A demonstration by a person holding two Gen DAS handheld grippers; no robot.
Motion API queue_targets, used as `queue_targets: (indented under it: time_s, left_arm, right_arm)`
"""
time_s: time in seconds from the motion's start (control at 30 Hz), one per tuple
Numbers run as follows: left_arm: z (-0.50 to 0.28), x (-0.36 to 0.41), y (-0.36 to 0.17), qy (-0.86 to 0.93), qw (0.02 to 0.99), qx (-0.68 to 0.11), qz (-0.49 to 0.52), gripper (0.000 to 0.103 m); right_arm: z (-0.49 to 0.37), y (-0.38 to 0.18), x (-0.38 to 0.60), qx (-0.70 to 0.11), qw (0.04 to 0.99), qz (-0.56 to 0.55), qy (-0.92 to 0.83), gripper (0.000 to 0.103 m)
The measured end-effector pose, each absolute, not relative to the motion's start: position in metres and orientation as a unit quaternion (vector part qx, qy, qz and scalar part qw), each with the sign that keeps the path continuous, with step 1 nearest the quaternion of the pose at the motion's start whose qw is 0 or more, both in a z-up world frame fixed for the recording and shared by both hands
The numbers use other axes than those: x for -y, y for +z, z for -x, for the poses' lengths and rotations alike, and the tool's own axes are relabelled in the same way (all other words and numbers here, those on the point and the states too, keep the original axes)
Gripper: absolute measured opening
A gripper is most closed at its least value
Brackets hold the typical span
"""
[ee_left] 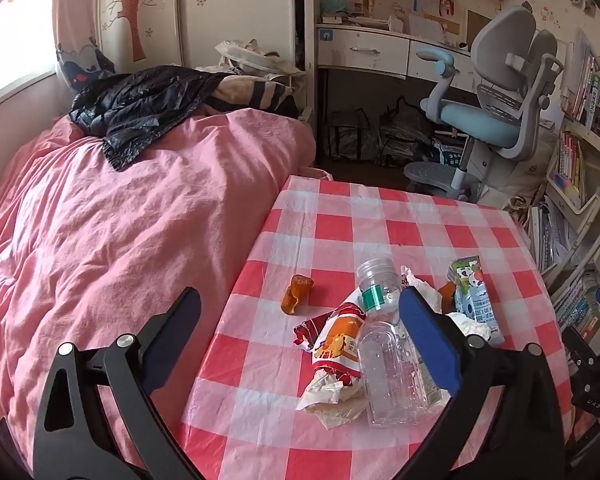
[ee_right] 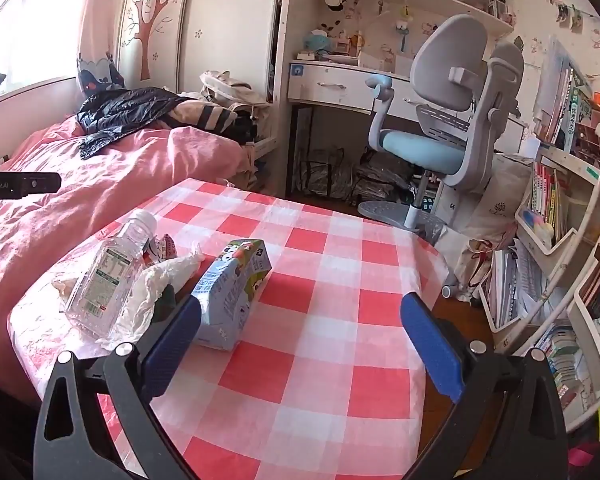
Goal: Collect trash
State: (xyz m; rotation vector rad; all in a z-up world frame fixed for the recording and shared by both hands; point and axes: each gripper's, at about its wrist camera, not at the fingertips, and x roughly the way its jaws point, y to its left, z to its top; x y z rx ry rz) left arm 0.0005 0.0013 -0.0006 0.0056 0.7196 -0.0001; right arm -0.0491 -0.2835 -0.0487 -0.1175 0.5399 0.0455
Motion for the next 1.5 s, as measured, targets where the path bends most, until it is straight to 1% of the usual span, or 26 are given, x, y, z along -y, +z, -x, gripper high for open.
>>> queue_targets:
  time_s: [0.4,0.53,0.8,0.9,1.13,1.27,1.5]
  left_arm:
    - [-0.002,-0.002,-0.008,0.007,0.931,-0.364,-0.01,0.096]
    - [-0.001,0.0,-0.009,0.006,0.932,-0.362,-0.013,0.096]
    - [-0.003,0.008,-0.009,-0.007,0.93,-0.367,-0.013,0.096]
    - [-0.002,0.013,-0.009,-0.013,0.936,-0.351,-0.011,0.096]
    - [-0.004,0.015,-0.012,-0.009,0.931,-0.364,-0.026,0.096]
    - [-0.005,0.014,-0.014,-0.008,0.917,-0.398,-0.026,0.096]
    - [-0.006,0.011,-0.011,-0.005,0.927,-0.373,-0.026,0.096]
  right_arm:
    - [0.04,-0.058,0.277,-0.302,0.949,0.084,0.017,0.096]
    - [0.042,-0.056,0.274,-0.3,0.949,0.095,0.022,0.096]
    - [0.04,-0.053,0.276,-0.301,0.95,0.079,0.025,0.096]
    - [0.04,-0.052,0.275,-0.302,0.95,0.077,0.027,0.096]
    - [0.044,-0.047,0.269,-0.293,0.951,0.094,0.032,0.096]
    - [0.043,-0.051,0.273,-0.298,0.95,0.092,0.029,0.096]
    - [0.036,-0.059,0.274,-0.314,0.946,0.084,0.024,0.096]
